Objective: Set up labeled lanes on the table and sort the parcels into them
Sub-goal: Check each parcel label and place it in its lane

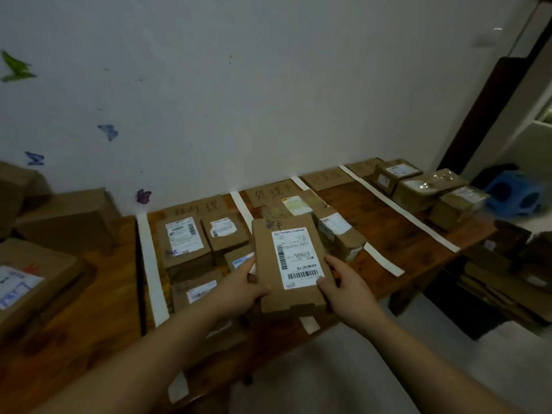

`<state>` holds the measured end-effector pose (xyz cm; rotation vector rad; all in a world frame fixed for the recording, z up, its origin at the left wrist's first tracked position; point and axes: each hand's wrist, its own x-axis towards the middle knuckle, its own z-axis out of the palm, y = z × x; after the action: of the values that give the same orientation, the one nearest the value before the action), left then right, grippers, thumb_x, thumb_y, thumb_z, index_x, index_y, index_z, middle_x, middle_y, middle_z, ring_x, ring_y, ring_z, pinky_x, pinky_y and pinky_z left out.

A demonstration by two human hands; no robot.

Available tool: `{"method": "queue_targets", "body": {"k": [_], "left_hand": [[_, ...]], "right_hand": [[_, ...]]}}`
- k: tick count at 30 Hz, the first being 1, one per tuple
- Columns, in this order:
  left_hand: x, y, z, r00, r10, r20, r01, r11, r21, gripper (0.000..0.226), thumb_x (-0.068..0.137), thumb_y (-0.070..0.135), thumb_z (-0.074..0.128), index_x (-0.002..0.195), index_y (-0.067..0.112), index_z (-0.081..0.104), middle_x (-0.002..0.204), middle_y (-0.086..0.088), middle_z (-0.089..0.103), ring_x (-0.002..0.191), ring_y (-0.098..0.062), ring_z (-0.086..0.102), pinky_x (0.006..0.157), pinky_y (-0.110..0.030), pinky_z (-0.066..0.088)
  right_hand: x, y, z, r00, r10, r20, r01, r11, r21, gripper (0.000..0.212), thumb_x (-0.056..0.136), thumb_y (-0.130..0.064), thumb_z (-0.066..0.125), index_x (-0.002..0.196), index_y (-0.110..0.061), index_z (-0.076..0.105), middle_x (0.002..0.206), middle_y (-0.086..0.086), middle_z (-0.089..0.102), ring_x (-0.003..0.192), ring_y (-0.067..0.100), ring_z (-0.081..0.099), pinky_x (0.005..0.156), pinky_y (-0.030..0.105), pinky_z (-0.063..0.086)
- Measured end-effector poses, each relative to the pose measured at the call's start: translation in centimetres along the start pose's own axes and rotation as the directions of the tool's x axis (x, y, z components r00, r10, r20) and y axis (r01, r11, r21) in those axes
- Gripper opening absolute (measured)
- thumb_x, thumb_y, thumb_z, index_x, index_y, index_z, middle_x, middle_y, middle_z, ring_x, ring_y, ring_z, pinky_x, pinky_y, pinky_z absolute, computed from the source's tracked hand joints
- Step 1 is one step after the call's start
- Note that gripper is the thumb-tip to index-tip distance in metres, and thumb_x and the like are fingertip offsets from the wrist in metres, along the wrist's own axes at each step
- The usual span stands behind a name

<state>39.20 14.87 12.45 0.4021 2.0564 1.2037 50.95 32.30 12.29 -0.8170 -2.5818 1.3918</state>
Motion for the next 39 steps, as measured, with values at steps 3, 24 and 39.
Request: {"method": "queue_targets", "body": {"k": [3,24,39], "left_hand": [[0.0,0.1,3.8,0.999,-0.029,-0.046,0.027,0.999,-0.035,0.069,0.094,0.015,0.055,0.148,0.034,0.017,0.097,0.011,0.054,0.089,-0.008,0.056,0.074,-0.02,0.05],[-7.2,-13.9,-1.8,0.759,-0.268,-0.593,0.252,0.961,-0.112,0.043,0.088,0.002,0.059,0.125,0.016,0.042,0.129,-0.003,0.046,0.105,-0.011,0.047,0.069,-0.008,0.04],[-3.2,-18.2,-3.0,0.938,-0.052,-0.344,0.188,0.907,0.376,0.077,0.085,0.013,0.065,0.148,0.022,0.022,0.152,0.002,0.025,0.133,-0.016,0.037,0.105,-0.022,0.033]], "right_hand": [[1.1,2.2,-2.1,0.997,-0.011,0.07,0.013,1.0,-0.024,0.047,0.096,-0.024,0.052,0.141,-0.029,0.038,0.136,-0.003,0.051,0.119,0.014,0.051,0.092,0.033,0.05],[0.9,0.6,15.5,0.737,-0.241,0.632,0.444,0.877,-0.183,0.073,0.09,-0.026,0.059,0.15,-0.018,0.018,0.157,0.003,0.01,0.143,0.023,0.02,0.114,0.034,0.03],[2.5,2.4,20.0,0.827,-0.05,0.56,0.377,0.789,-0.486,0.072,0.099,-0.026,0.047,0.153,-0.023,-0.001,0.161,0.006,-0.008,0.147,0.028,0.006,0.117,0.038,0.016]]}}
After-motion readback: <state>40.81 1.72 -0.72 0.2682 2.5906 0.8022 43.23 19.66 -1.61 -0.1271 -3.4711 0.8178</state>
